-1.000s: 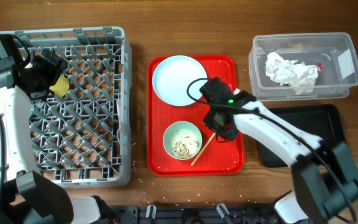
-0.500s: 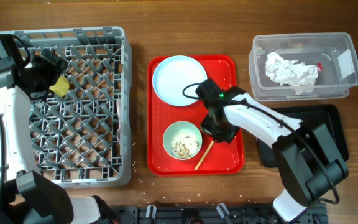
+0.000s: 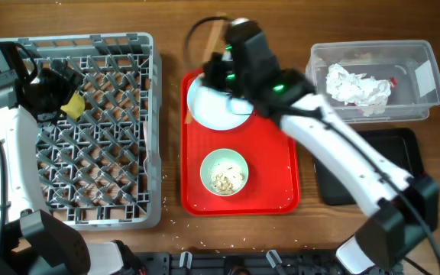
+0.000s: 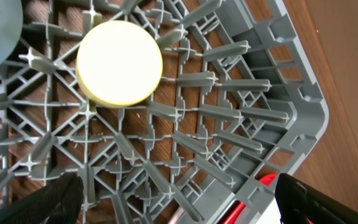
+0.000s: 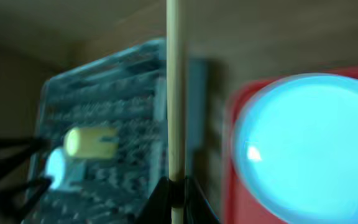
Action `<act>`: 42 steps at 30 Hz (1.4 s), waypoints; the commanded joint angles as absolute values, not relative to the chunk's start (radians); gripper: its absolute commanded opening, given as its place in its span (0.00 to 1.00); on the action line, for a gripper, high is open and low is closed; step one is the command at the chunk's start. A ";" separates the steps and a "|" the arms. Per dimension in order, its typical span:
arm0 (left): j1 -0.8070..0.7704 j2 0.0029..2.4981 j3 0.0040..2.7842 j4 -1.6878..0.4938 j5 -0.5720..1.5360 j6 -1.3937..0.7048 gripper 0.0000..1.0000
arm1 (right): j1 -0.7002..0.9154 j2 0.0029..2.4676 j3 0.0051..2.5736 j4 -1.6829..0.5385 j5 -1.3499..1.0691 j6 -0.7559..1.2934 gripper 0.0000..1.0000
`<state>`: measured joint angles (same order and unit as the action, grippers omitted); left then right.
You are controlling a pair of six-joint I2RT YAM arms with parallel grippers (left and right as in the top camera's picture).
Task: Sort waste into correct bins and load items into the dishwasher rack
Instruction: 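Carry the chopstick to the rack and release it inside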
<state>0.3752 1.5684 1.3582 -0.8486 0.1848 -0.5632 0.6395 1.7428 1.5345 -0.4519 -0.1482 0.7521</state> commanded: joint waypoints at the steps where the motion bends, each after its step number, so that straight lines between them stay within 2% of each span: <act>1: 0.378 1.554 1.355 -0.846 0.190 -0.569 1.00 | 0.775 1.853 1.540 -0.372 -0.241 0.582 0.04; 3: 0.378 1.554 1.355 -0.847 0.190 -0.569 1.00 | 0.863 1.926 1.540 -0.317 -0.246 0.548 0.04; 7: 0.378 1.554 1.355 -0.846 0.190 -0.569 1.00 | 0.934 1.995 1.540 -0.254 -0.245 0.554 0.08; 10: 0.378 1.554 1.355 -0.846 0.190 -0.569 1.00 | 0.932 1.998 1.540 -0.250 -0.246 0.655 0.10; 12: 0.378 1.554 1.355 -0.846 0.190 -0.569 1.00 | 0.930 1.998 1.540 -0.243 -0.268 0.723 0.04; 22: 0.378 1.554 1.355 -0.846 0.190 -0.569 1.00 | 0.913 1.988 1.541 -0.224 -0.282 0.983 0.05; 25: 0.378 1.554 1.355 -0.846 0.190 -0.569 1.00 | 0.921 1.993 1.541 -0.261 -0.216 0.995 0.19; 26: 0.378 1.554 1.355 -0.846 0.190 -0.569 1.00 | 0.923 1.993 1.541 -0.277 -0.191 0.994 0.38; 28: 0.378 1.554 1.355 -0.846 0.190 -0.569 1.00 | 0.923 1.993 1.541 -0.281 -0.189 0.963 0.60; 33: 0.378 1.554 1.355 -0.846 0.190 -0.569 1.00 | 0.897 1.923 1.541 -0.310 -0.187 0.848 0.65; 35: 0.378 1.554 1.355 -0.846 0.190 -0.569 1.00 | 0.846 1.841 1.541 -0.358 -0.179 0.801 0.72; 36: 0.378 1.554 1.355 -0.846 0.190 -0.569 1.00 | 0.781 1.764 1.541 -0.428 -0.169 0.775 0.86; 37: 0.378 1.554 1.355 -0.846 0.190 -0.569 1.00 | 0.743 1.725 1.541 -0.474 -0.162 0.771 0.90; 38: 0.378 1.554 1.355 -0.847 0.190 -0.569 1.00 | 0.660 1.658 1.541 -0.566 -0.154 0.761 1.00; 42: 0.378 1.554 1.355 -0.846 0.190 -0.569 1.00 | 0.382 1.558 1.541 -0.818 -0.147 0.759 1.00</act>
